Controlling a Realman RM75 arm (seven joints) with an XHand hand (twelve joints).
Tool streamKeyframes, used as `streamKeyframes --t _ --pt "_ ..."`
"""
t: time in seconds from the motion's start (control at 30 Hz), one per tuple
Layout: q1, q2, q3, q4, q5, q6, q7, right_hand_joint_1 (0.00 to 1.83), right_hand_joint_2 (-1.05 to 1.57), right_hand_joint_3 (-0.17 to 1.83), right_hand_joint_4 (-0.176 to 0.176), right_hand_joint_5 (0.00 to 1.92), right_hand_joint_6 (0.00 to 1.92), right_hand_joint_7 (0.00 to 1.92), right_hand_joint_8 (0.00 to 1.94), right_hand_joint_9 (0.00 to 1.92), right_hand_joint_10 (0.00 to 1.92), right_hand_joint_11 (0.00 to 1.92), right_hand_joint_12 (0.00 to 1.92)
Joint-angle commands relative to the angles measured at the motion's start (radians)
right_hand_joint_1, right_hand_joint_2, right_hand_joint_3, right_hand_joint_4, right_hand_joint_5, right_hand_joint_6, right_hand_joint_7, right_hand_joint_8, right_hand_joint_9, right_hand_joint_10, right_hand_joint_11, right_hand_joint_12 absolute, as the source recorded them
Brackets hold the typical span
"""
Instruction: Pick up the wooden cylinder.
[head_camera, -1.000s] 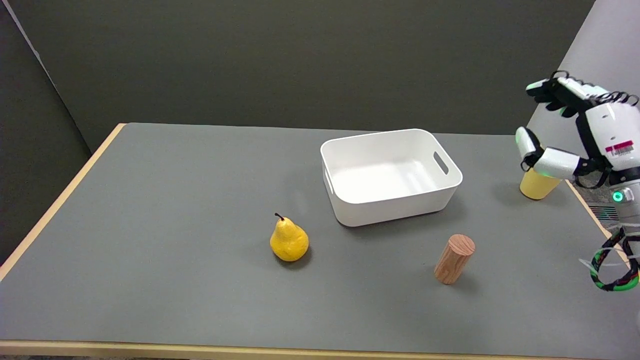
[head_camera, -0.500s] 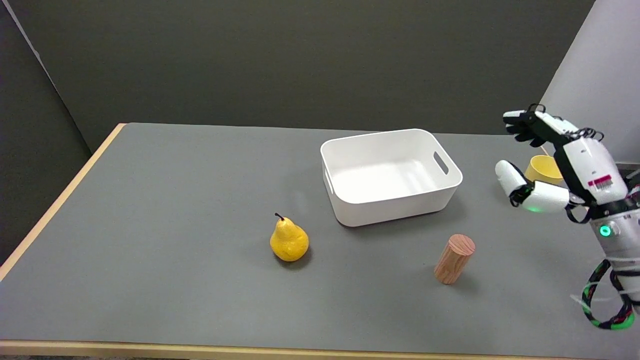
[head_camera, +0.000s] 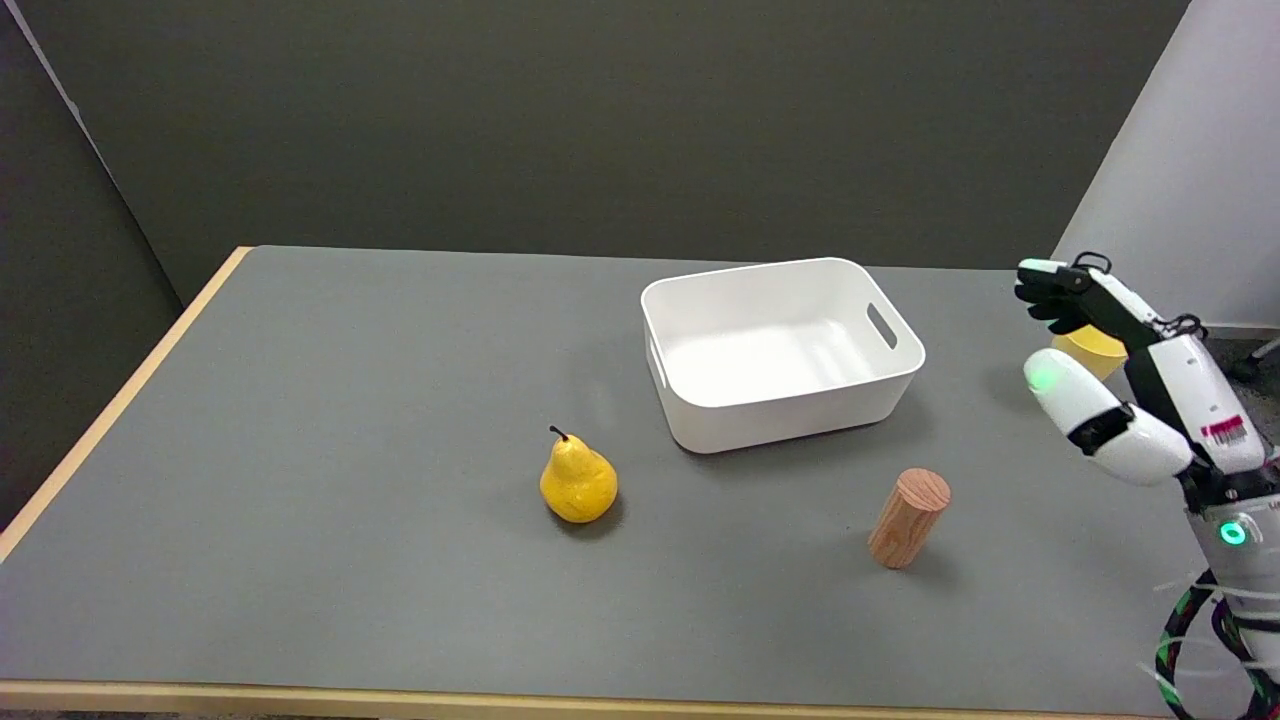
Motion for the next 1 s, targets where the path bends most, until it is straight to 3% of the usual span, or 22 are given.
streamKeyframes --t 0.03,0.2,0.63,1.0 --pt "-0.065 0.085 -0.191 -0.076 0.152 0.166 0.148 0.02 0.69 0.78 -0.093 0.27 0.51 0.38 0.46 0.26 0.88 0.20 1.35" --pt "-0.013 0.107 -0.236 -0.123 0.191 0.173 0.161 0.01 0.63 0.86 -0.102 0.24 0.48 0.32 0.42 0.21 0.77 0.12 1.30" --pt "0.123 0.103 -0.334 -0.222 0.230 0.126 0.240 0.02 0.62 0.85 -0.109 0.23 0.47 0.30 0.41 0.20 0.76 0.11 1.28" --pt "0.153 0.094 -0.354 -0.259 0.271 0.030 0.366 0.04 0.63 0.84 -0.157 0.20 0.46 0.28 0.42 0.17 0.70 0.09 1.23"
